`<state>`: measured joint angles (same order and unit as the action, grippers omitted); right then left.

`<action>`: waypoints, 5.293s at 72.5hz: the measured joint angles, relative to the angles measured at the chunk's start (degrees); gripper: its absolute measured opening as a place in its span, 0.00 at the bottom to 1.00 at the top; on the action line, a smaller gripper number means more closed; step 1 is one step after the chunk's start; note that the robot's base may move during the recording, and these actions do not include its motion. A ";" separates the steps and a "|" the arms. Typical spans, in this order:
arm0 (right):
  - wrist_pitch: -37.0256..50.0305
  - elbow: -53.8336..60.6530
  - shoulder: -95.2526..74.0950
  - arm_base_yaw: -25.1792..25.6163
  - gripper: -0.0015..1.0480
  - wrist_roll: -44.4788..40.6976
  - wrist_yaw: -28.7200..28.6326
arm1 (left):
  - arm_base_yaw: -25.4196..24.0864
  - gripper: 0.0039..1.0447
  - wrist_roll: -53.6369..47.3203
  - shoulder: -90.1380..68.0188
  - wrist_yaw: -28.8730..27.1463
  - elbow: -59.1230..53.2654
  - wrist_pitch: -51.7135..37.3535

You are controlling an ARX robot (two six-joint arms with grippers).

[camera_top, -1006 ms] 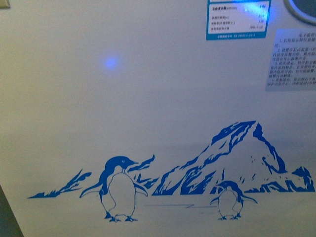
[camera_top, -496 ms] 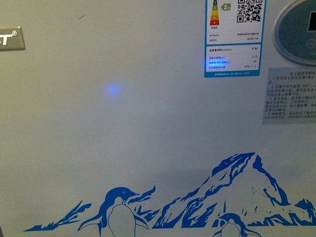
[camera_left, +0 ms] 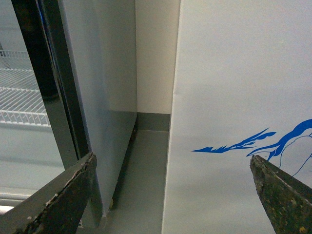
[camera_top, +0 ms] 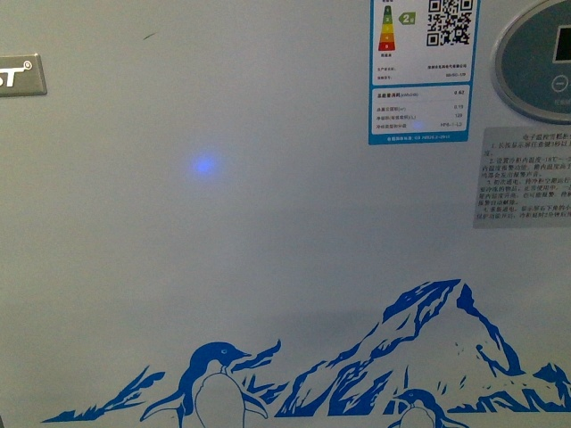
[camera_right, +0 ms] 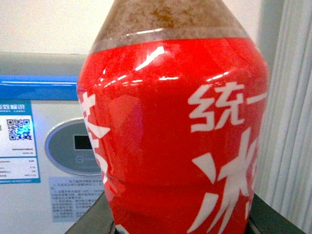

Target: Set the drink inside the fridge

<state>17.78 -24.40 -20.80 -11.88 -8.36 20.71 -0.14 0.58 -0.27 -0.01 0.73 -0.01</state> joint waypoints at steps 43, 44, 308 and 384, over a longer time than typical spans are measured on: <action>-1.20 0.72 0.13 -3.56 0.36 -2.05 6.25 | 0.00 0.92 0.02 0.00 0.00 0.00 0.02; -1.20 0.72 0.13 -3.56 0.36 -2.05 6.27 | 0.00 0.92 0.00 0.00 0.02 0.00 0.02; -1.29 0.68 0.17 -3.65 0.36 -2.23 6.29 | 20.35 0.92 -61.90 -107.58 38.21 74.69 8.07; -1.29 0.68 0.17 -3.65 0.36 -2.23 6.36 | 19.39 0.93 -67.38 -129.96 26.93 105.39 -4.11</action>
<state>16.49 -23.73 -20.62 -15.53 -10.59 27.07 19.25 -66.81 -130.23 26.92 106.13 -4.12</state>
